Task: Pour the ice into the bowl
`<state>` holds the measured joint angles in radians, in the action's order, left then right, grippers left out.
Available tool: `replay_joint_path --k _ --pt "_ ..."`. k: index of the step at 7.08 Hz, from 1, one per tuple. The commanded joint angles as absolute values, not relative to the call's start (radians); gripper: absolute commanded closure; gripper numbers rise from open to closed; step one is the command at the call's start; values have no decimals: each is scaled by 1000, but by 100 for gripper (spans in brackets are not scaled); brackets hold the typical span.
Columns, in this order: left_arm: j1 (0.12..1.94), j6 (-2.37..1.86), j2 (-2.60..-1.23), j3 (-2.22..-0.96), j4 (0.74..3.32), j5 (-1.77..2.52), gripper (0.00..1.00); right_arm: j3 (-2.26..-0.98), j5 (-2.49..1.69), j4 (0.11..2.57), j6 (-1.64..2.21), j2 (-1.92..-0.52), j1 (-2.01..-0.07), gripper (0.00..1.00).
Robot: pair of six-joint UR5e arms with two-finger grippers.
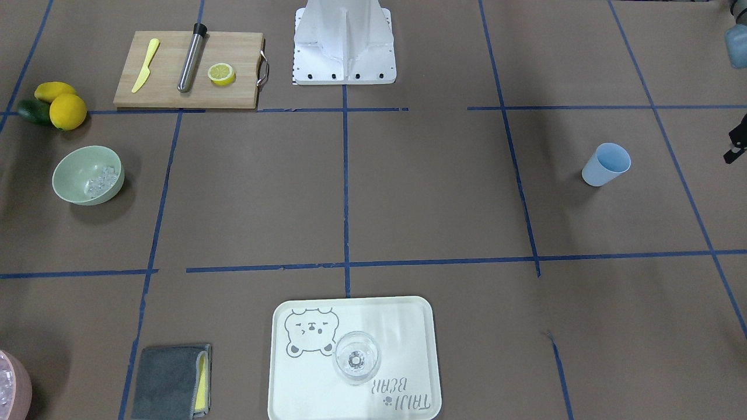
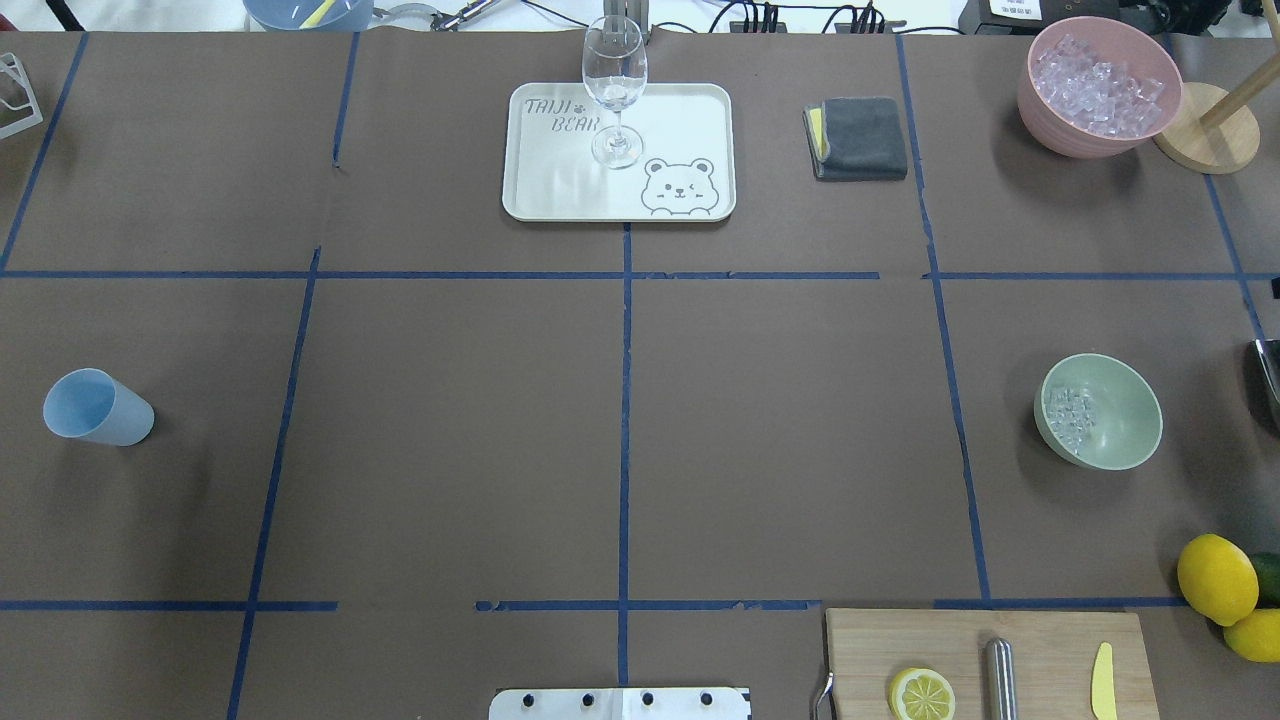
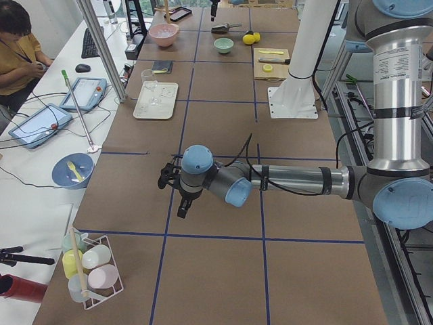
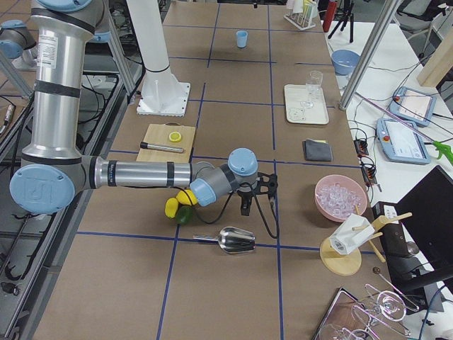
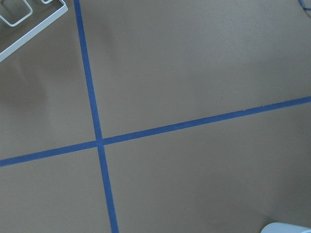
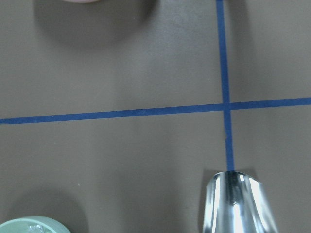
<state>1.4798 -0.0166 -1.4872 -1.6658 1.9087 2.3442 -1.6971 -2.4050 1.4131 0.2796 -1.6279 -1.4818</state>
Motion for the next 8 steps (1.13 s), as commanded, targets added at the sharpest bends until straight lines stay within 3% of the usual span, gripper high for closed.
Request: replay_joint_path --k 1,4,5,8 --pt "1575 87 -1537 -1667 1710 2344 0 -1733 -2396 1789 -40 -1528 -1612 0" --pt "1632 90 -1628 -1692 1458 2339 0 -1738 -2382 1819 -51 -1516 -1599 0" --pt "1628 94 -1568 -1712 1465 2344 0 -1738 -2387 1816 -48 -1522 -1597 0" --pt "1623 87 -1560 -1729 1499 2345 0 -1732 -2394 1818 -48 -1531 -1588 0"
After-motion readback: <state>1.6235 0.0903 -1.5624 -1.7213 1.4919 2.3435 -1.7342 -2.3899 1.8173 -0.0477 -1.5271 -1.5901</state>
